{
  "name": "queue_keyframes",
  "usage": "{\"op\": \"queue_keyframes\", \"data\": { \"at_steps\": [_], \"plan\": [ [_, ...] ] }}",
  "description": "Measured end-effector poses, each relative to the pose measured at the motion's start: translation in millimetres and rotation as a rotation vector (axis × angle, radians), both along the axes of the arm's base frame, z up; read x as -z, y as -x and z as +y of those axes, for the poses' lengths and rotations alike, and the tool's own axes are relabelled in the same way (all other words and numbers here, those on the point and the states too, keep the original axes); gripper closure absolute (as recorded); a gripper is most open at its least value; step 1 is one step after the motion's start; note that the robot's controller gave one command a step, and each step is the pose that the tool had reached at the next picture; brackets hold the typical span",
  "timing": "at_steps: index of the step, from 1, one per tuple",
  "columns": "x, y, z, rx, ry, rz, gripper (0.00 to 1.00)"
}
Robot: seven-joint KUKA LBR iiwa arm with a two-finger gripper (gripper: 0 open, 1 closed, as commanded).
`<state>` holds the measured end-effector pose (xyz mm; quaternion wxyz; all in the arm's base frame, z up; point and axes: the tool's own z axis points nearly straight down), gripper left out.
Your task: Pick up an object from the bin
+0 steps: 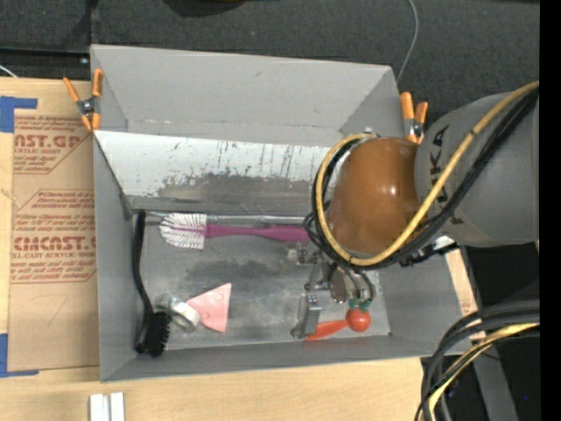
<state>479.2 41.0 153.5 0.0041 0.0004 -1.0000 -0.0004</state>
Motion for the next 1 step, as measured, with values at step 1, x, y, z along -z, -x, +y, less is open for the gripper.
{"op": "queue_keyframes", "data": {
  "at_steps": [1],
  "plan": [
    [-4.1, -2.0, -0.3, 0.001, 0.0, -0.008, 0.0]
  ]
}}
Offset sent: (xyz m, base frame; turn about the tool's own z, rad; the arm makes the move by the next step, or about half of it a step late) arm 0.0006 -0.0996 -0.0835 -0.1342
